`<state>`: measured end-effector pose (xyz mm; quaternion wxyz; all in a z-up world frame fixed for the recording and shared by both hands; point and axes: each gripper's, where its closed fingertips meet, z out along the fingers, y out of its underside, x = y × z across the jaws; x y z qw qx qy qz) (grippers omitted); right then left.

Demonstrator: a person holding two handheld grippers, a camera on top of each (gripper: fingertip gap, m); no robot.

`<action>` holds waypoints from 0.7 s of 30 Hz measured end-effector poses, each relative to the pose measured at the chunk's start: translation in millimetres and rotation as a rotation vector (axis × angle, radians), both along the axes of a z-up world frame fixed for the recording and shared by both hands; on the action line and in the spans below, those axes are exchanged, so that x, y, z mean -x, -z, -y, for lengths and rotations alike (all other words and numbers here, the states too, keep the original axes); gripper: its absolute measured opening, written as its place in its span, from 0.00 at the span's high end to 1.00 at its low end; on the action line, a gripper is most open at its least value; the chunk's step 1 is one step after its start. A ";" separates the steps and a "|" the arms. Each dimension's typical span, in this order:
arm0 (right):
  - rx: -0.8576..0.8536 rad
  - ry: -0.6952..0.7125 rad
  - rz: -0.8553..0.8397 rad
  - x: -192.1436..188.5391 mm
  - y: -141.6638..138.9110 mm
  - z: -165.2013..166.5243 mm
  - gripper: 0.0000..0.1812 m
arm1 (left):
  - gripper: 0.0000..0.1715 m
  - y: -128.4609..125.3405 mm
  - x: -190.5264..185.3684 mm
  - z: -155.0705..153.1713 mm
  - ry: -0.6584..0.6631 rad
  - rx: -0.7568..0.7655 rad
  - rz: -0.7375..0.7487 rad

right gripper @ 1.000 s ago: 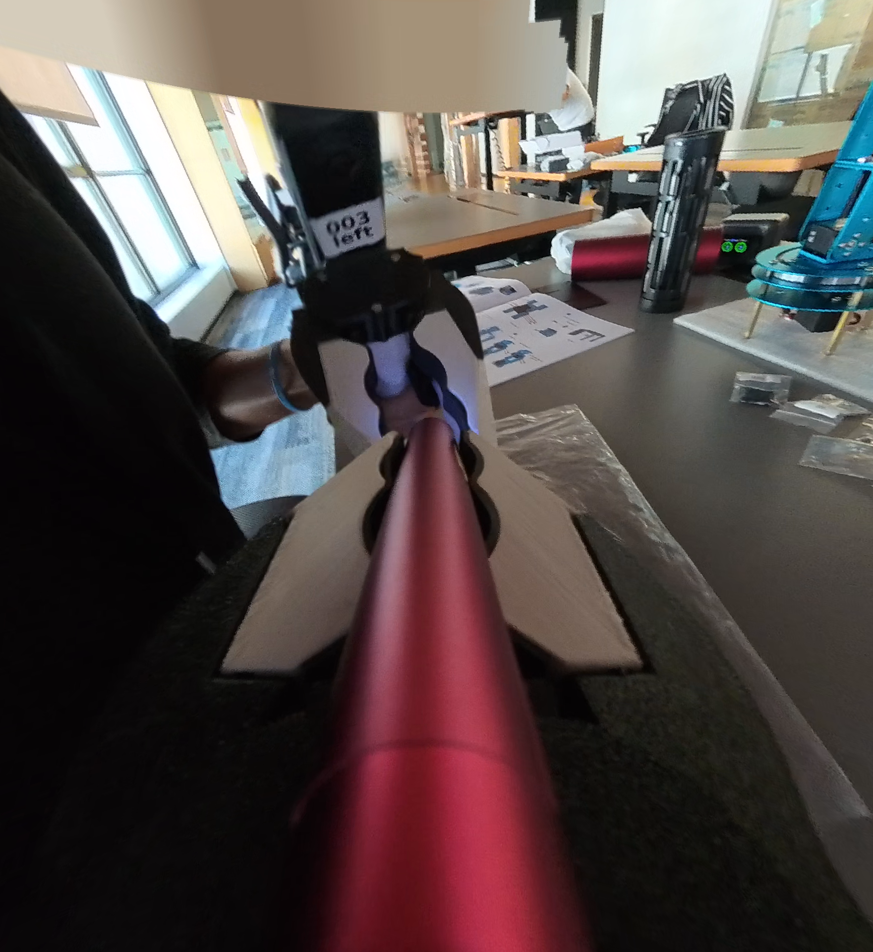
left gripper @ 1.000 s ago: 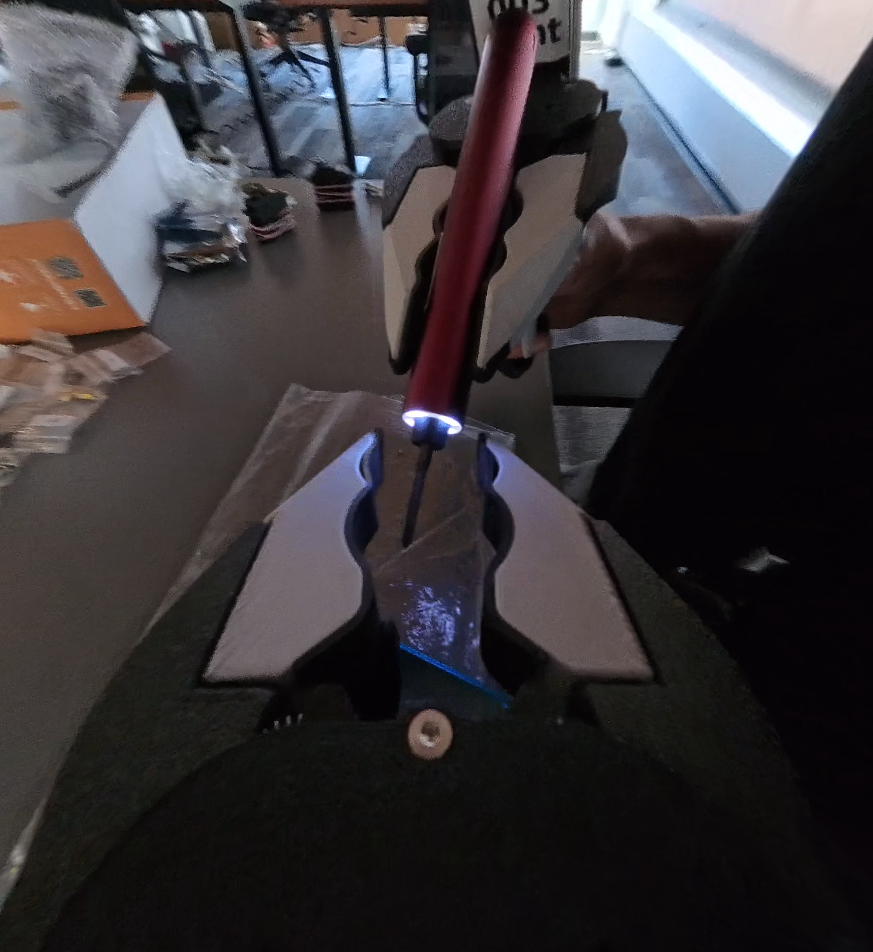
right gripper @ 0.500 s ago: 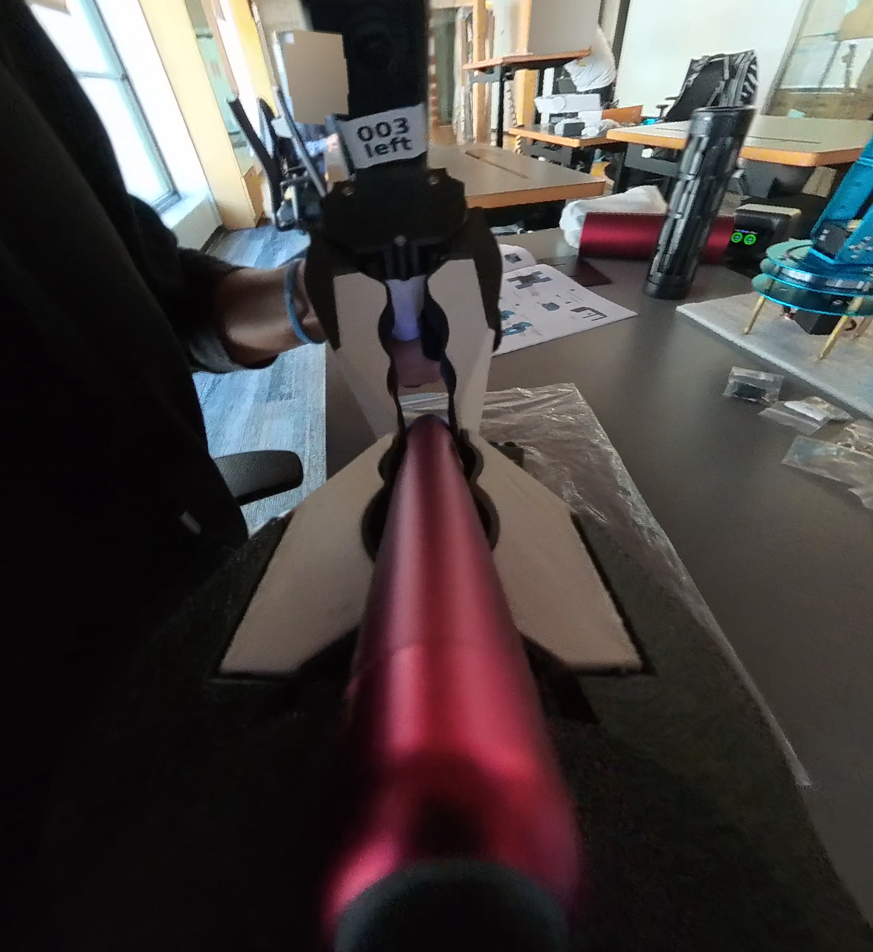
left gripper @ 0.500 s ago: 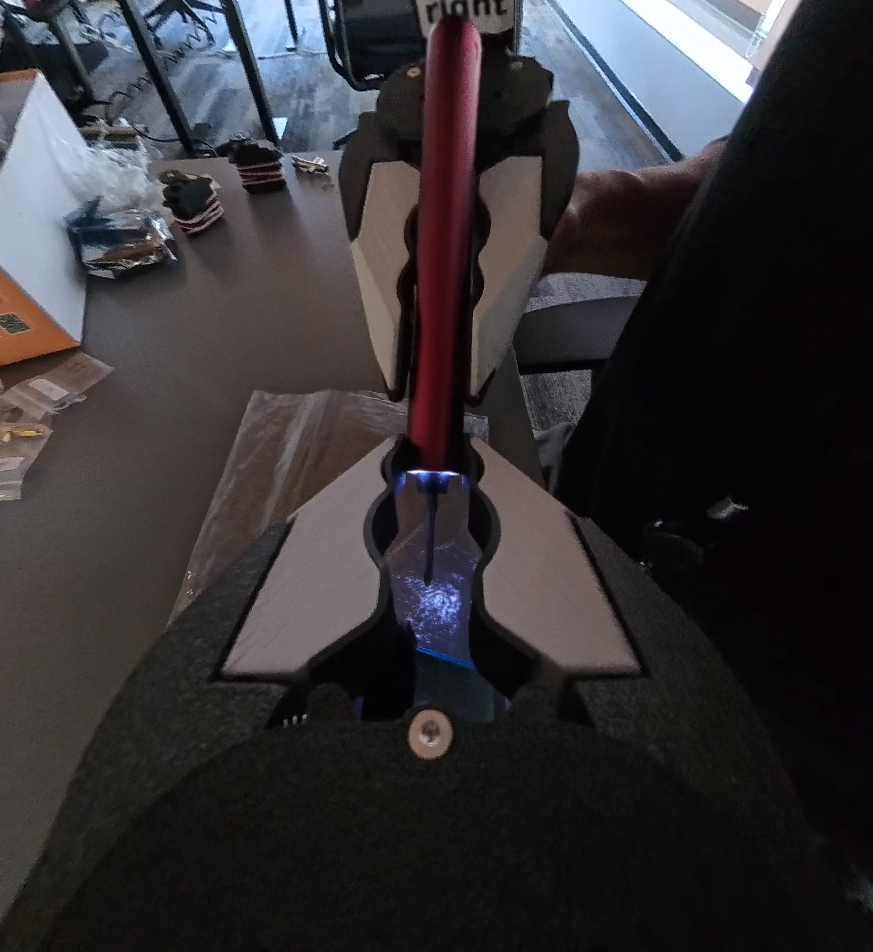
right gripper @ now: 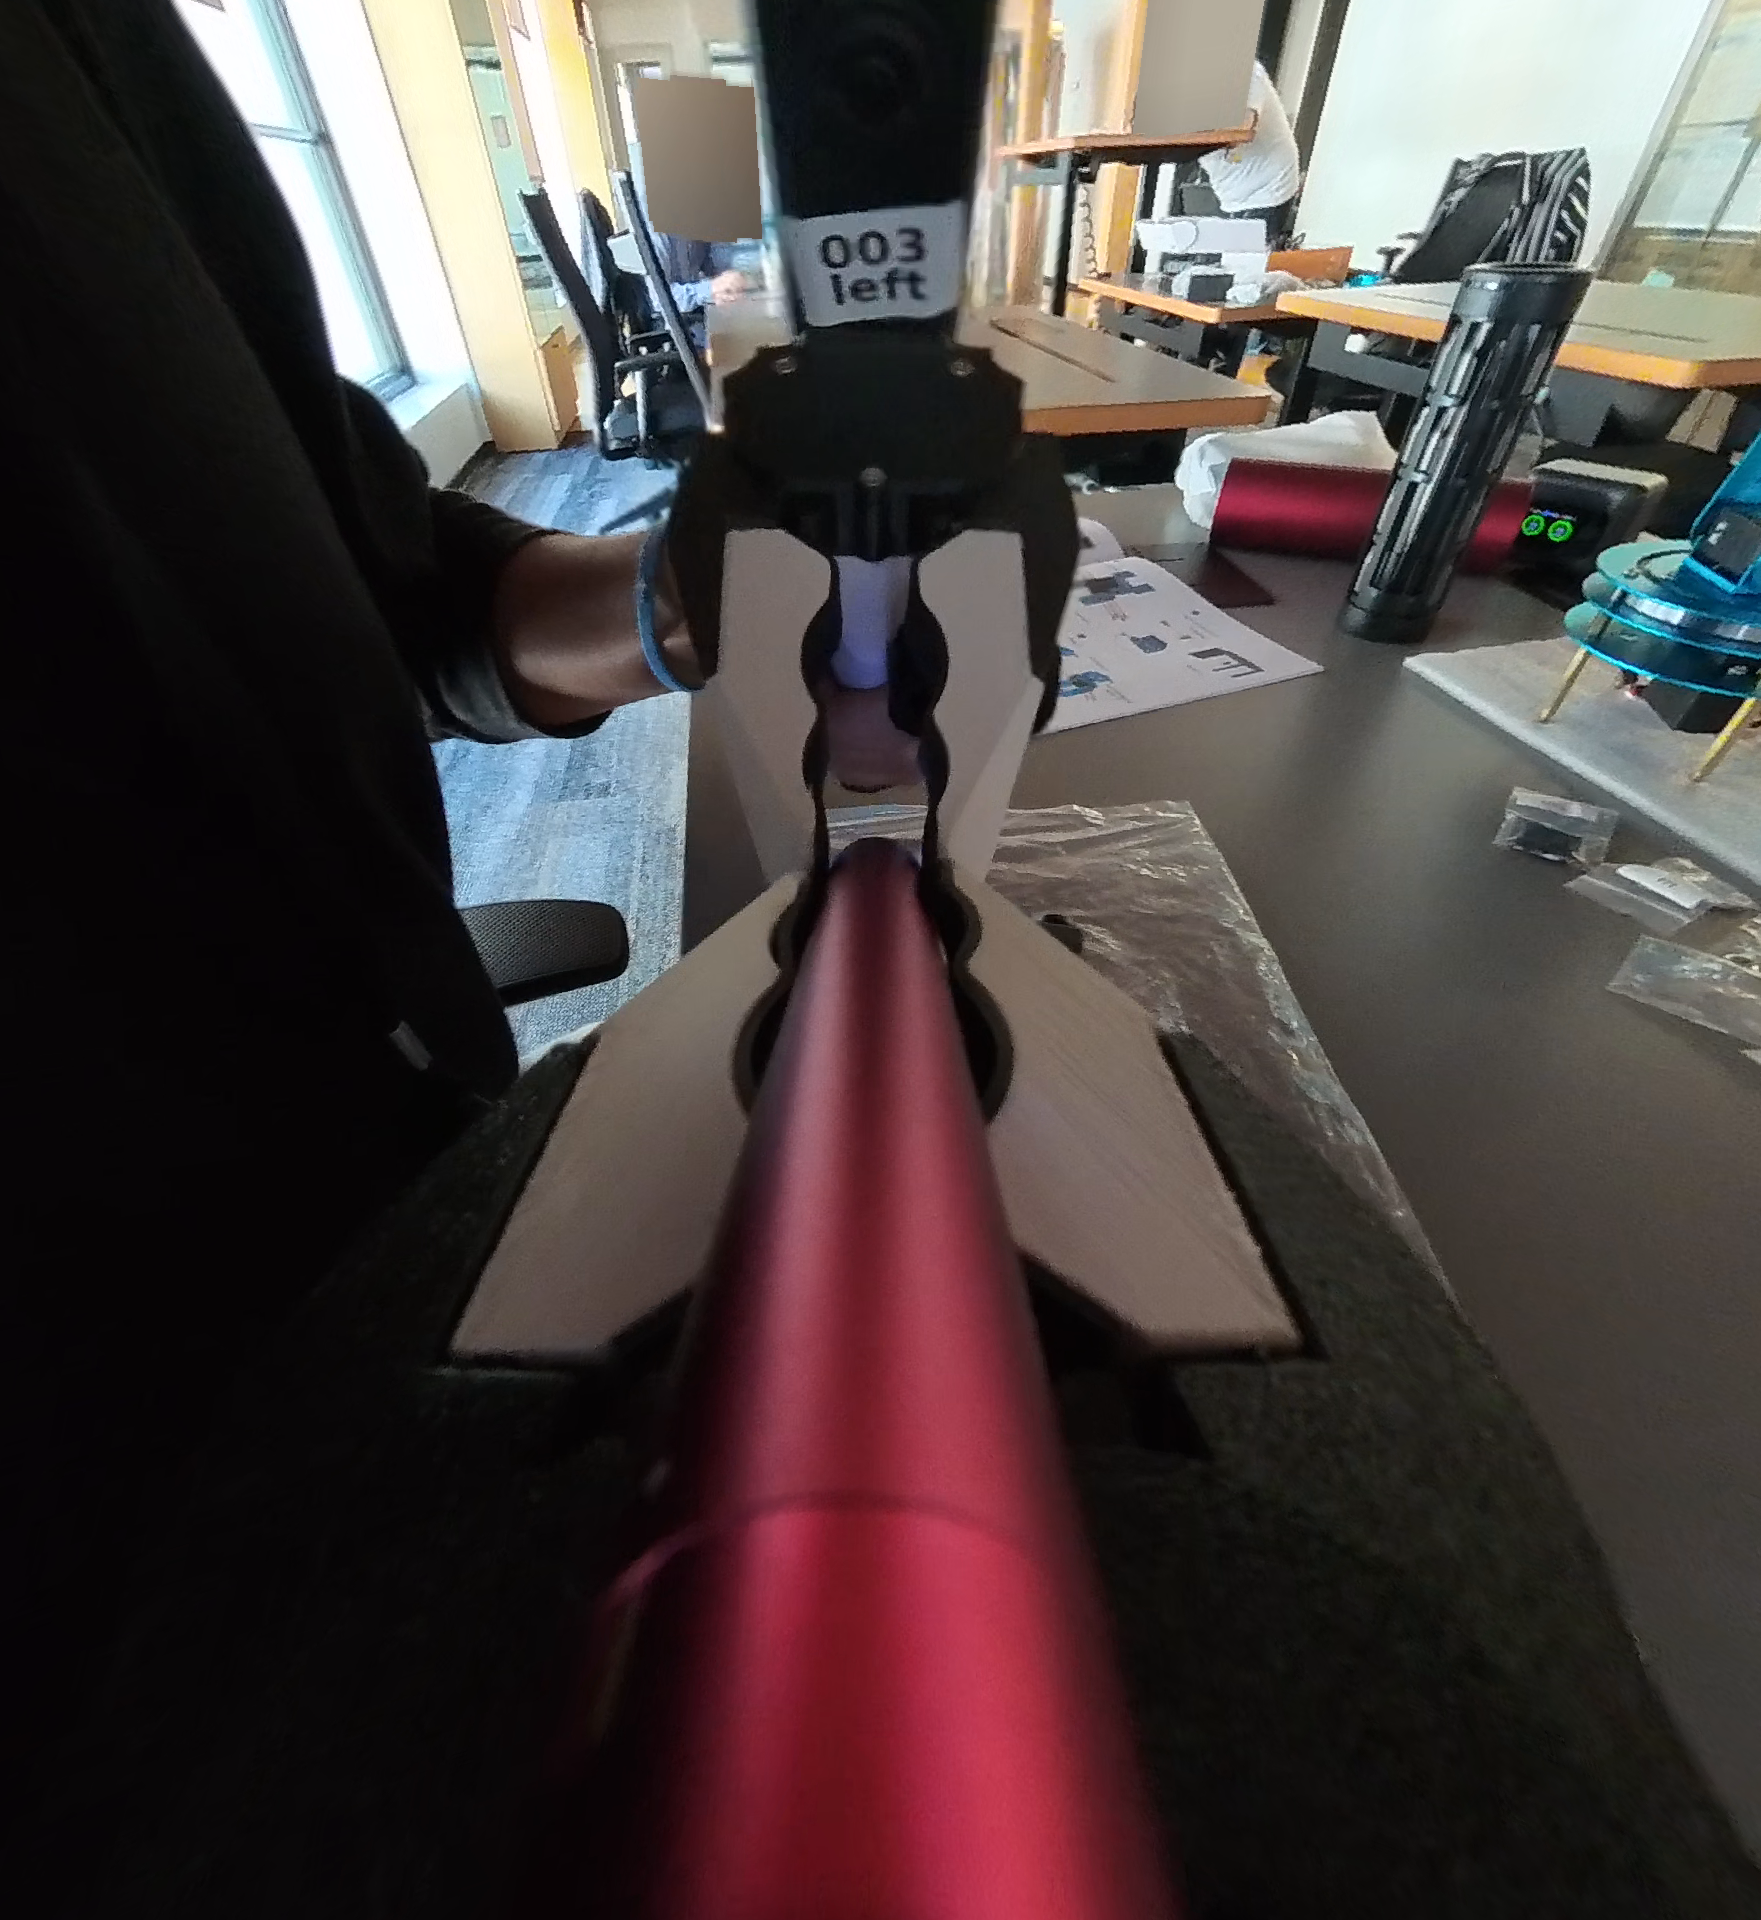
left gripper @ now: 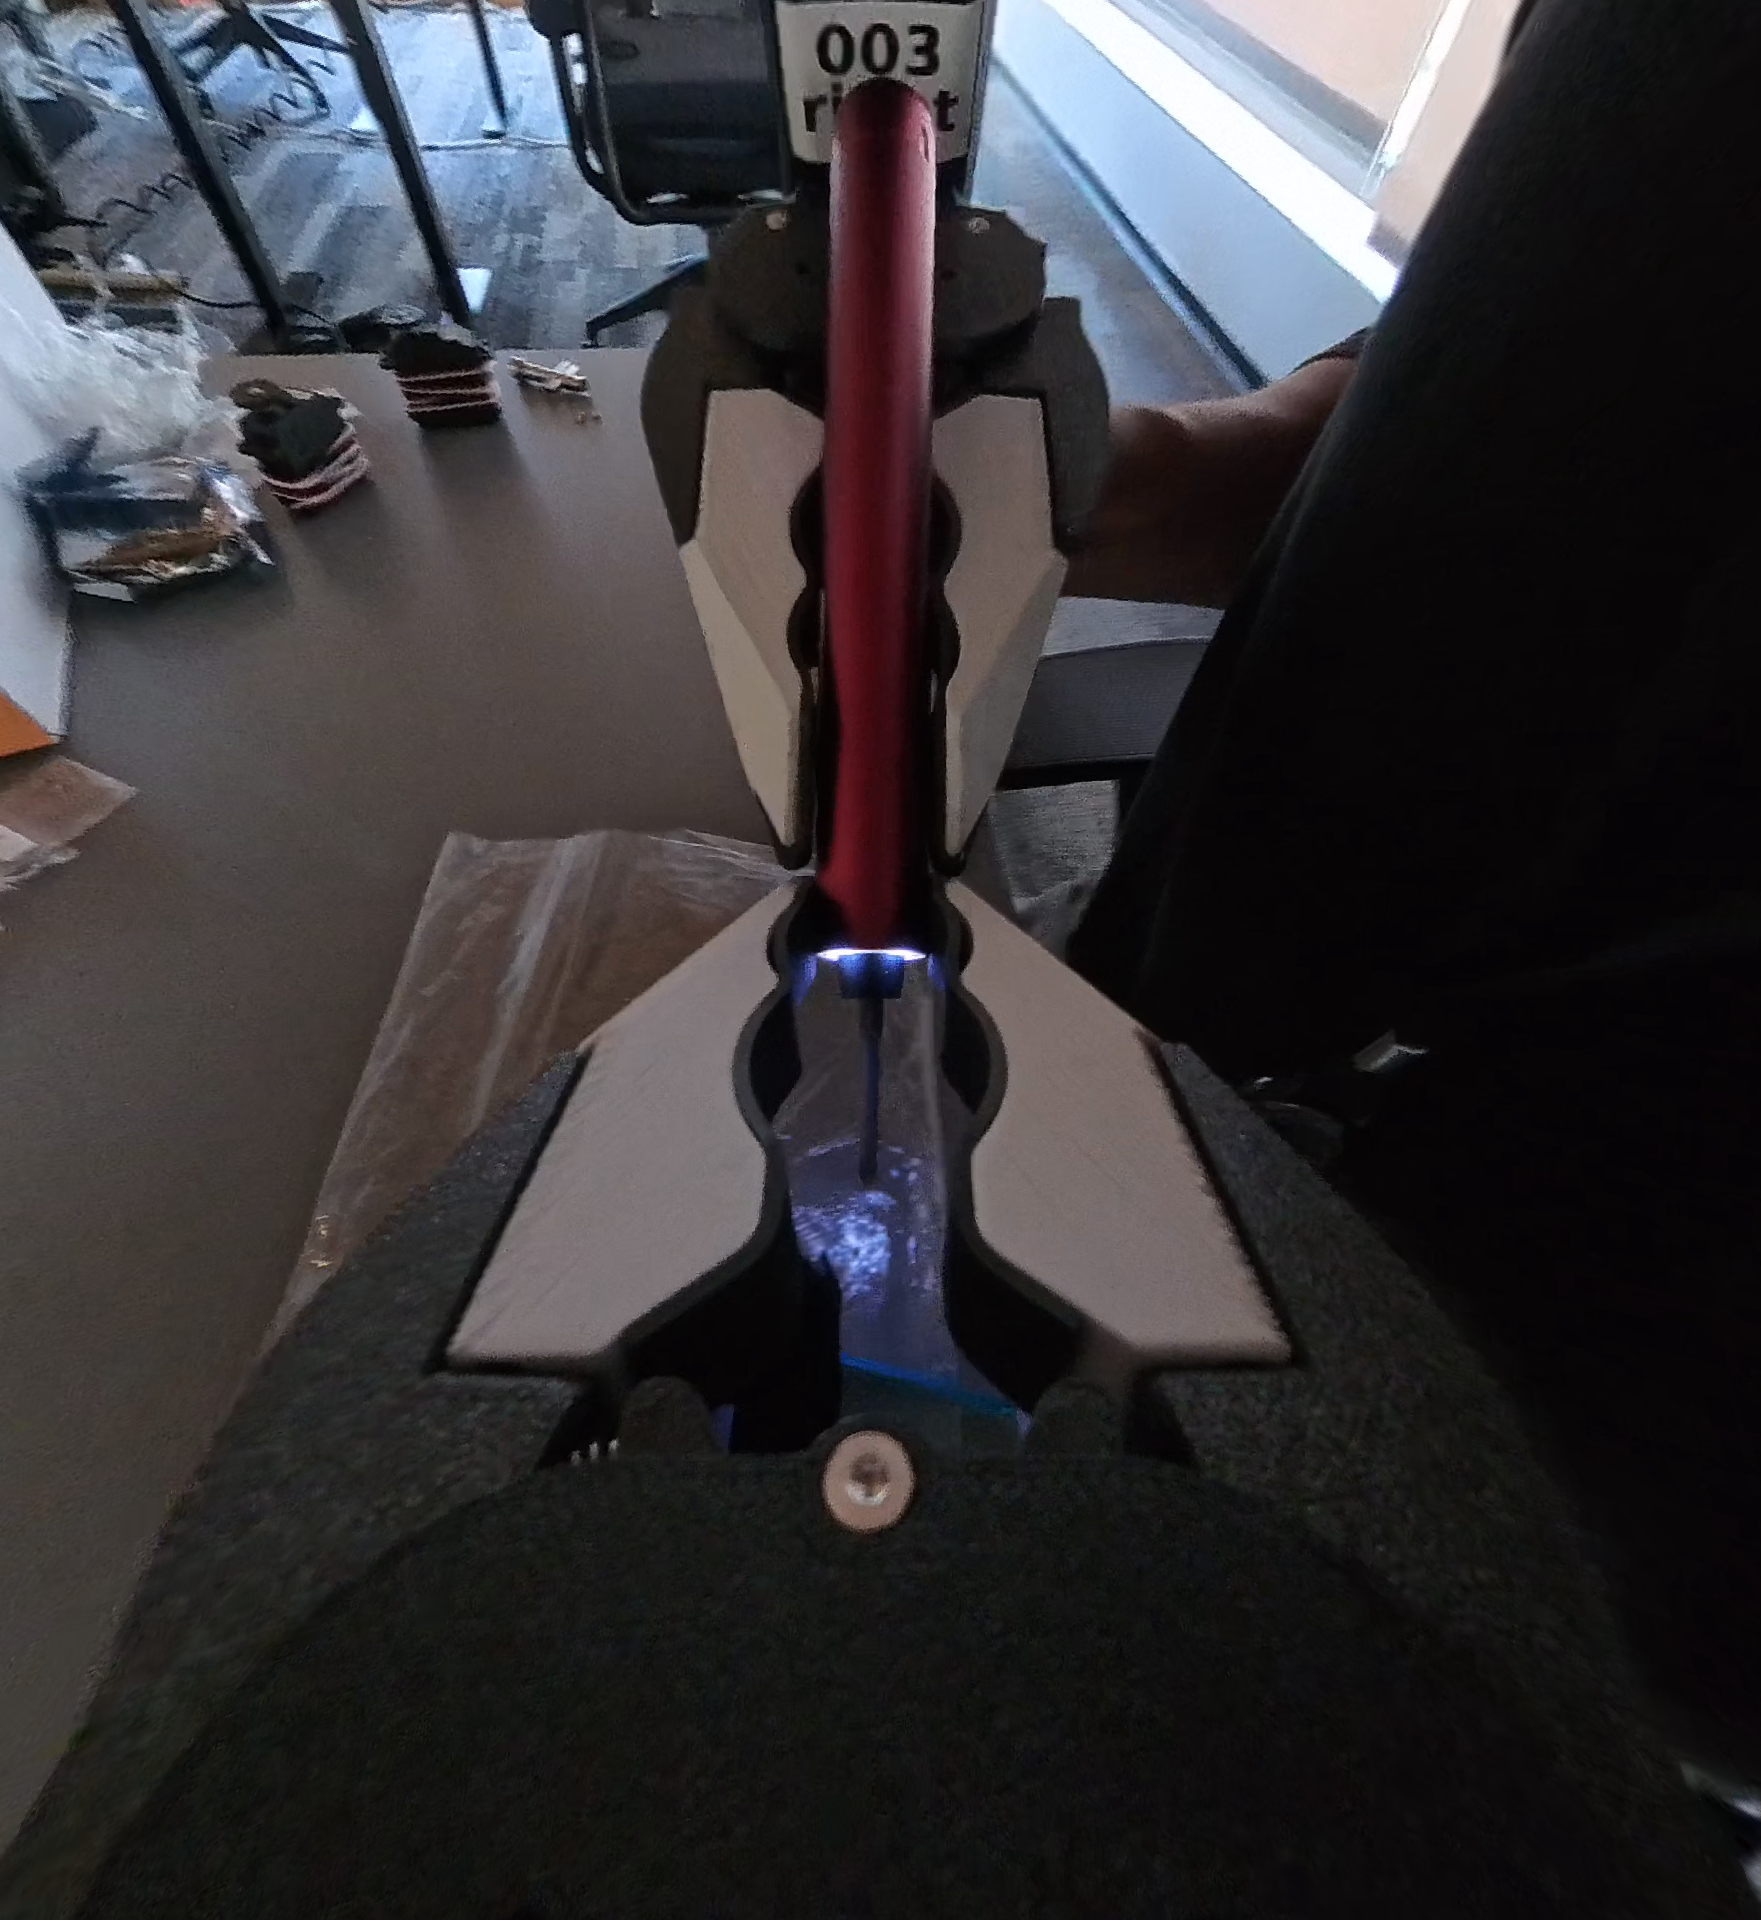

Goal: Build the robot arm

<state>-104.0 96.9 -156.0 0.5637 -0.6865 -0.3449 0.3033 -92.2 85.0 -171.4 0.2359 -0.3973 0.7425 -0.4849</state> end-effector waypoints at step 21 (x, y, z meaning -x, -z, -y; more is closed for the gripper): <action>-0.051 0.040 0.048 3.4 0.7 0.7 0.88 | 0.89 0.3 4.5 0.1 -0.016 -0.021 0.013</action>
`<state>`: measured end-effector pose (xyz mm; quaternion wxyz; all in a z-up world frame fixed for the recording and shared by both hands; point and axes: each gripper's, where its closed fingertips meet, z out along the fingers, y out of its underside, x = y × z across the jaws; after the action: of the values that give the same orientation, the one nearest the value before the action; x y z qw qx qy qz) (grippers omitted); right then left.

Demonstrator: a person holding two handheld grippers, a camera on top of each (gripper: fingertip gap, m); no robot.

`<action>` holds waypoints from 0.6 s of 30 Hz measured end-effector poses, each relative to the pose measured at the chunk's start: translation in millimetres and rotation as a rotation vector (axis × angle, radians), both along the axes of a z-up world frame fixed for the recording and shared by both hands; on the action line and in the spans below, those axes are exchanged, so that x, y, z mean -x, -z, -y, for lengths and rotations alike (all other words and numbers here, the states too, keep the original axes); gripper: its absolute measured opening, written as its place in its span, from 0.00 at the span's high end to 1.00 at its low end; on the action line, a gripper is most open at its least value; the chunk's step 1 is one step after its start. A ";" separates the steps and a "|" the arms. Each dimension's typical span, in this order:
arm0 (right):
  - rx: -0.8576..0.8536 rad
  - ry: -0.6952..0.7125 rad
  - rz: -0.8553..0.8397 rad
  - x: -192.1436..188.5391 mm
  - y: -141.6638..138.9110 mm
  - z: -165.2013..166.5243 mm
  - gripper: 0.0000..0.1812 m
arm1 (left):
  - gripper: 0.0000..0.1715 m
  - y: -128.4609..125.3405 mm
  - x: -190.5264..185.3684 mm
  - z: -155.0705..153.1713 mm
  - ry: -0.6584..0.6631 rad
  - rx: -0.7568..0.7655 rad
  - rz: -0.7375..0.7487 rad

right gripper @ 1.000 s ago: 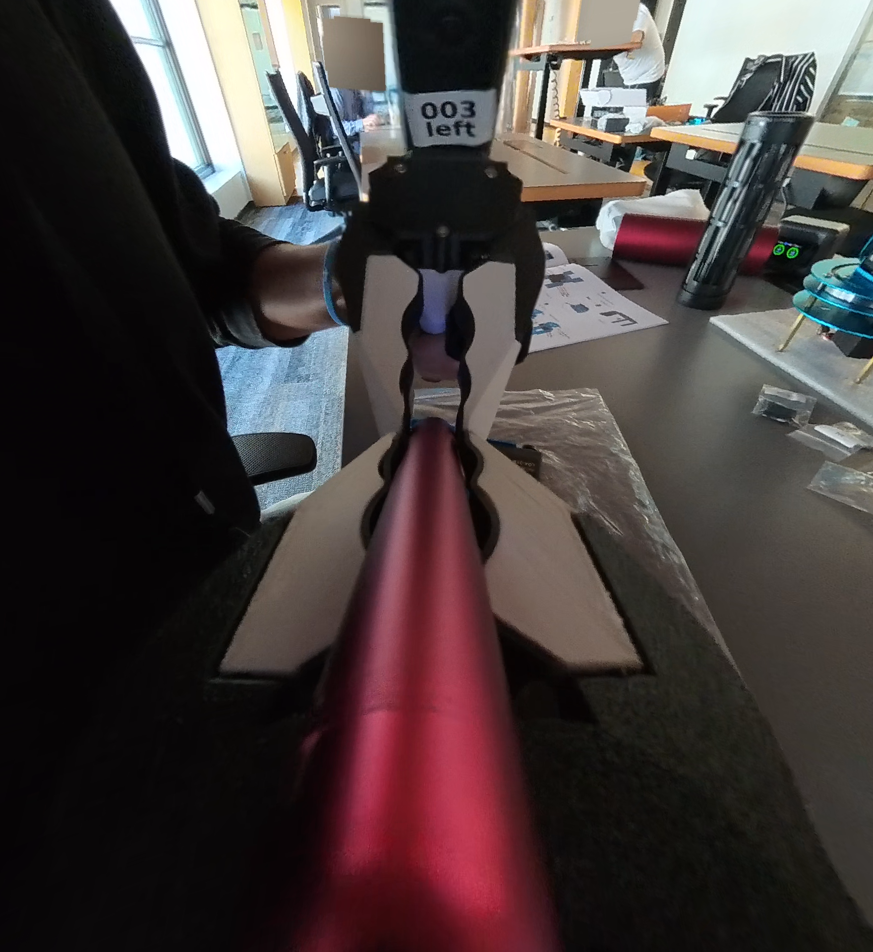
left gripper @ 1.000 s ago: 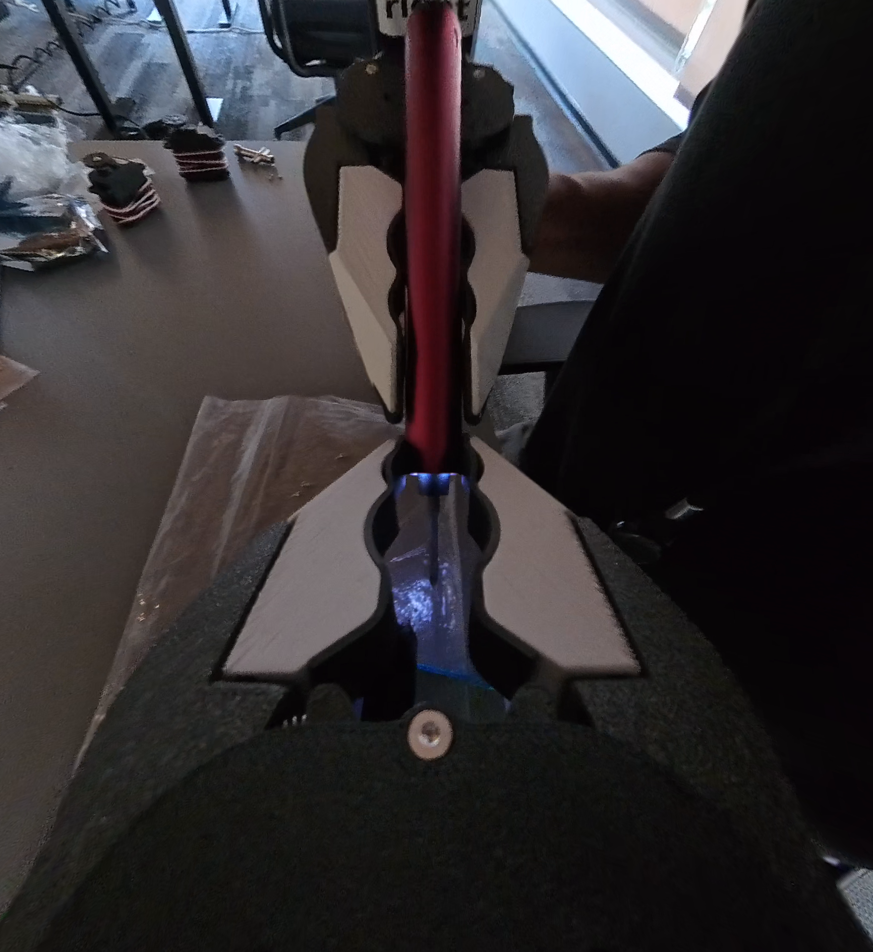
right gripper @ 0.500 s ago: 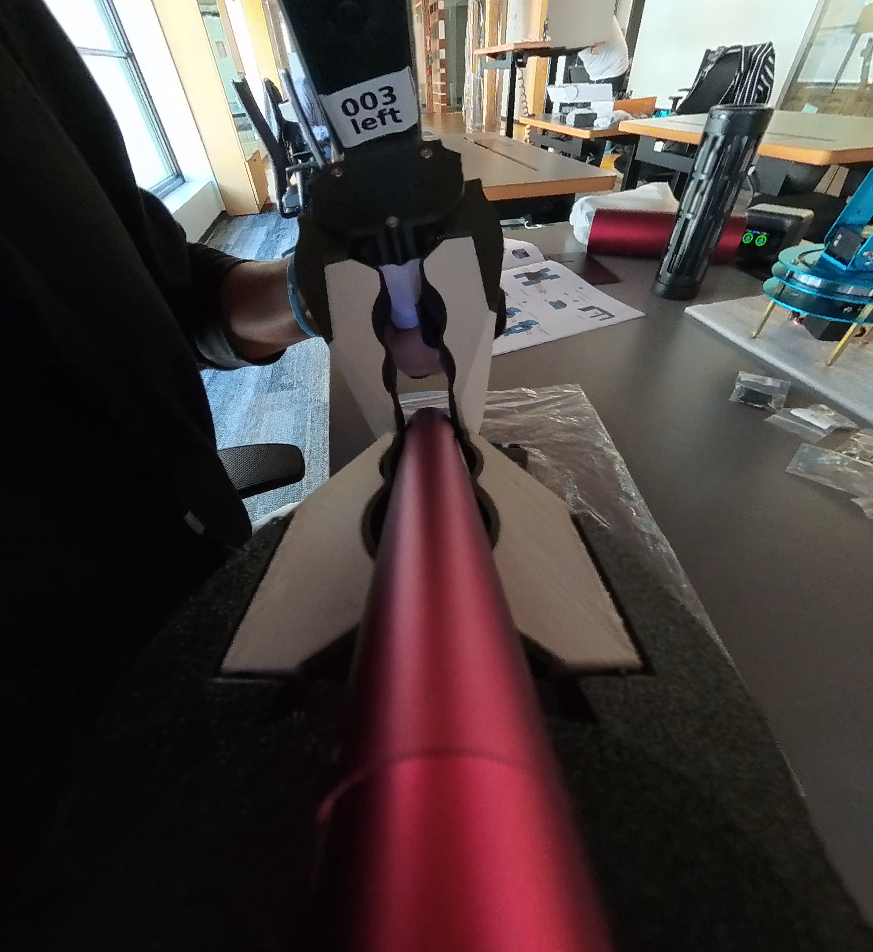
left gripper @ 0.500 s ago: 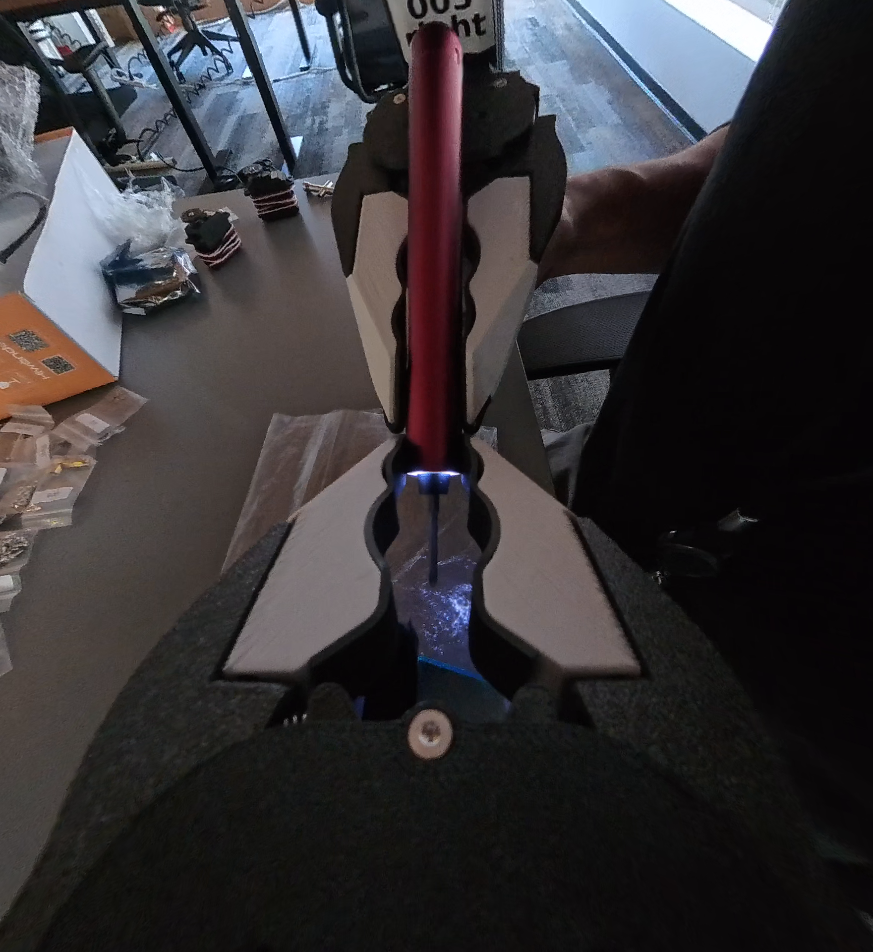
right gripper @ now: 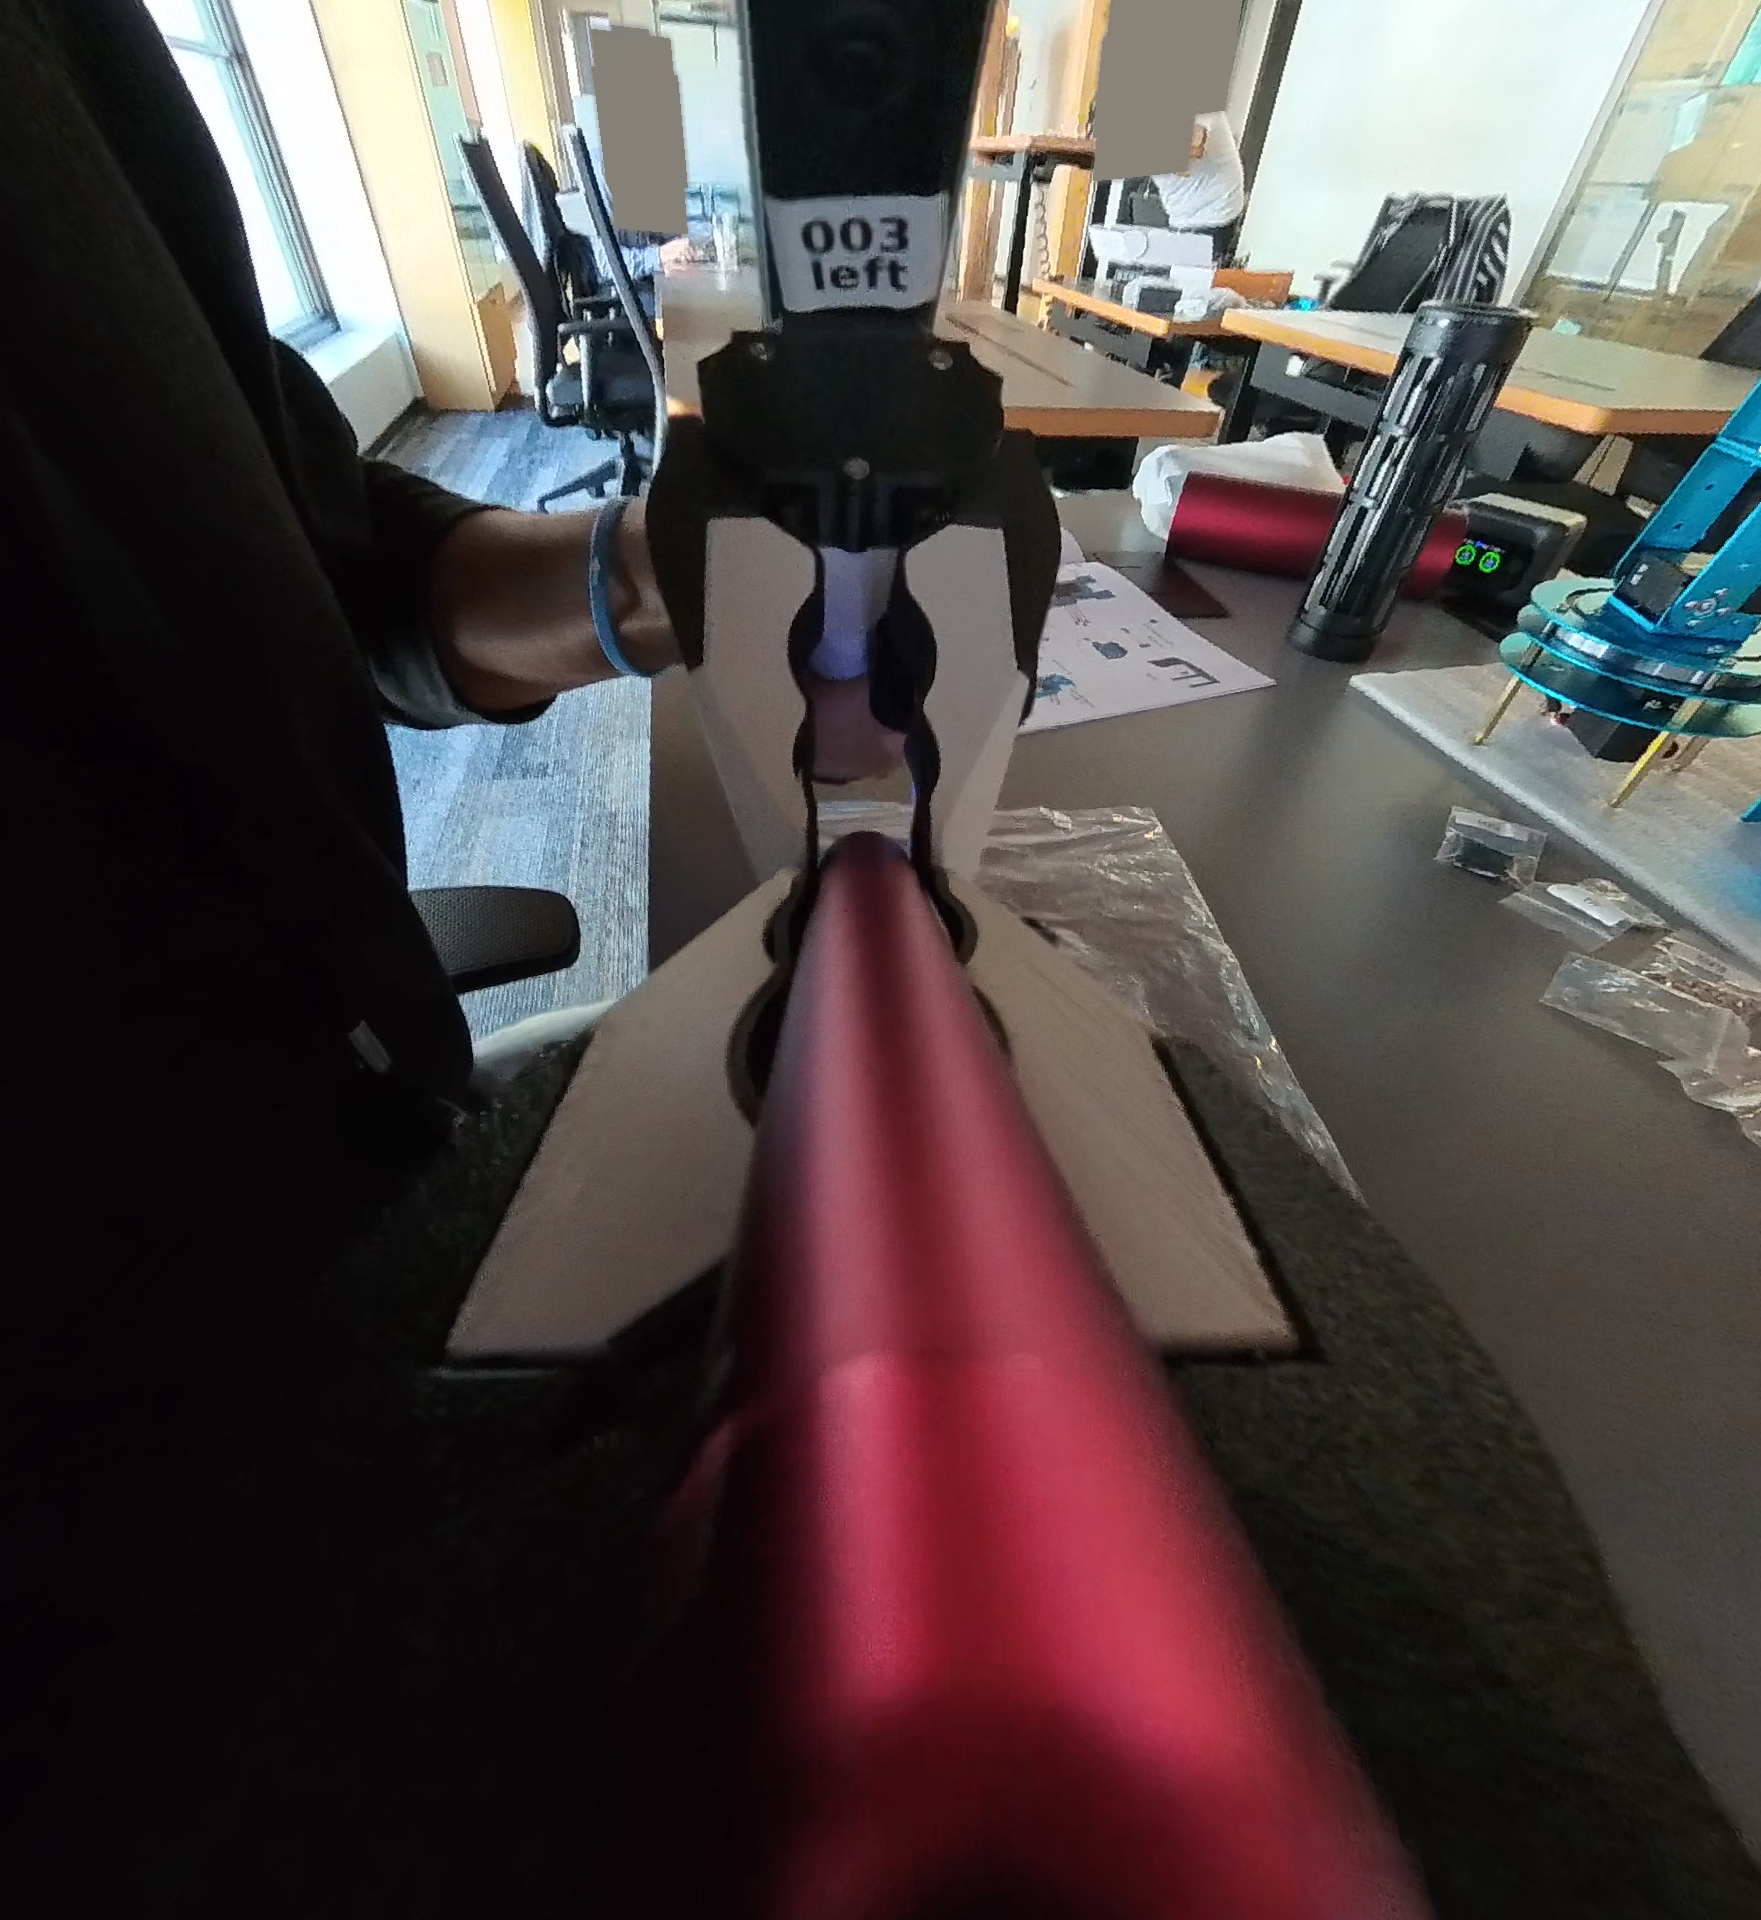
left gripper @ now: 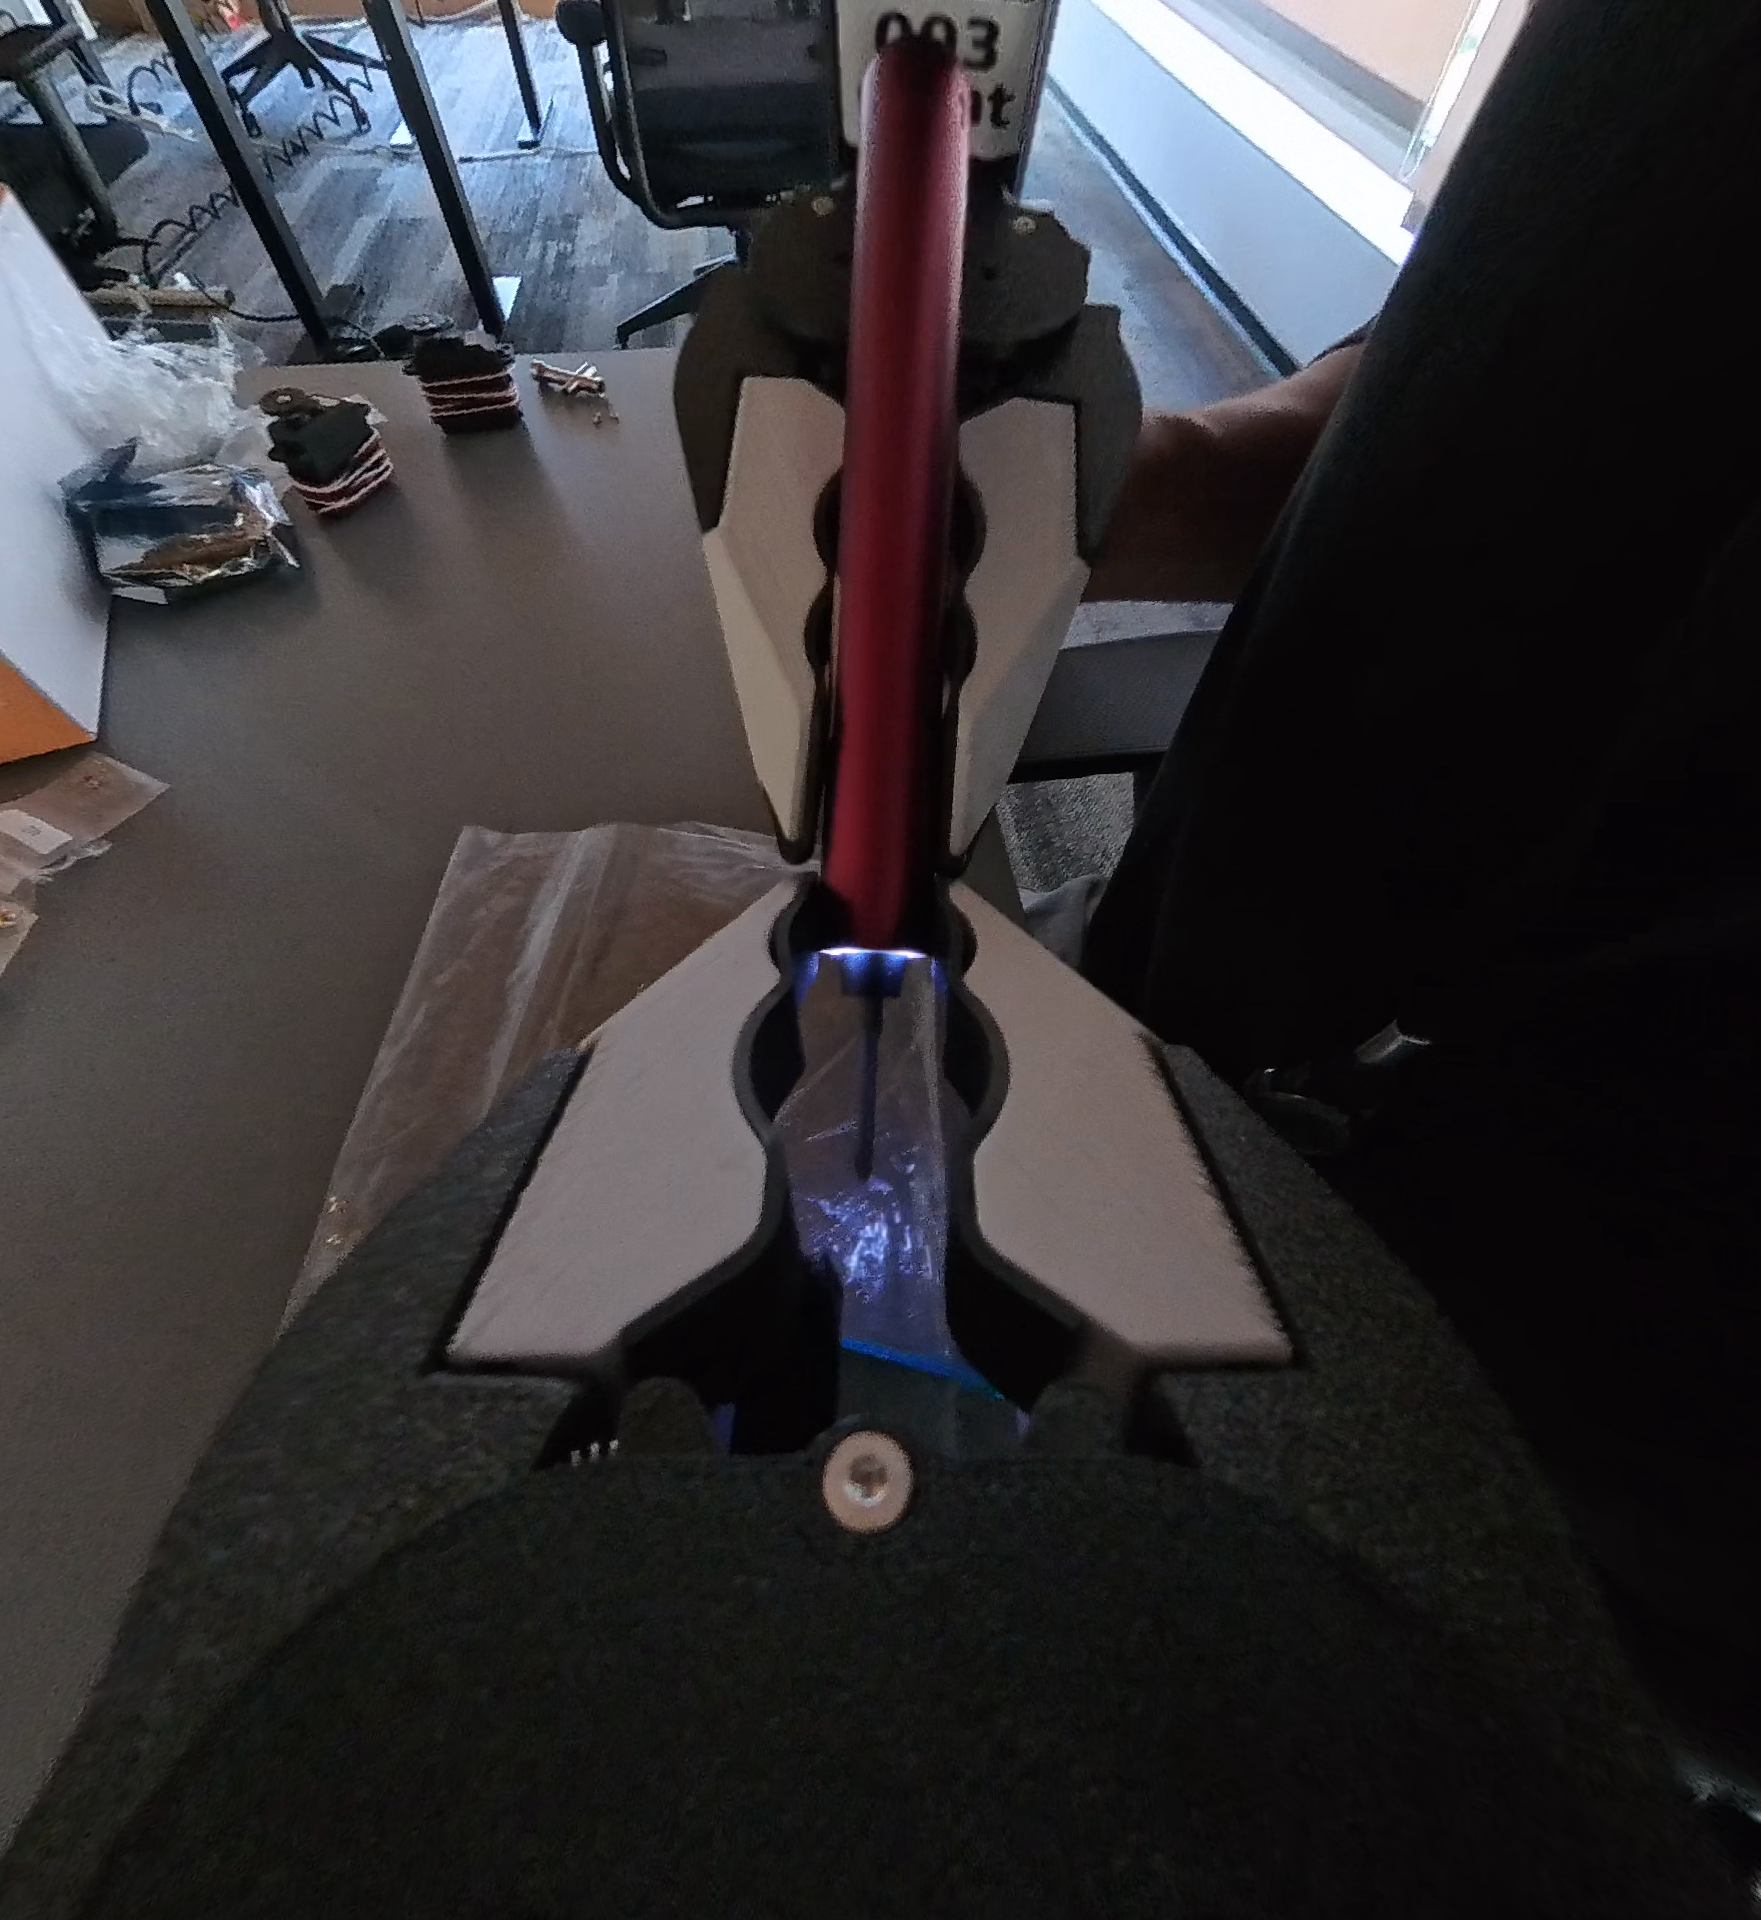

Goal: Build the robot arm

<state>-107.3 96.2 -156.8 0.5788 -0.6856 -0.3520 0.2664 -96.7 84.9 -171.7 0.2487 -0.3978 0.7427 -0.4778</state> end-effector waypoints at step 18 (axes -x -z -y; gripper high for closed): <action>0.010 0.018 0.018 -1.9 4.8 3.1 0.89 | 0.88 4.3 -0.8 1.6 0.001 0.025 -0.027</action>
<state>-105.5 93.1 -161.5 0.5747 -0.6940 -0.3497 0.2567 -95.9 83.3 -176.0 0.2337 -0.4067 0.7402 -0.4817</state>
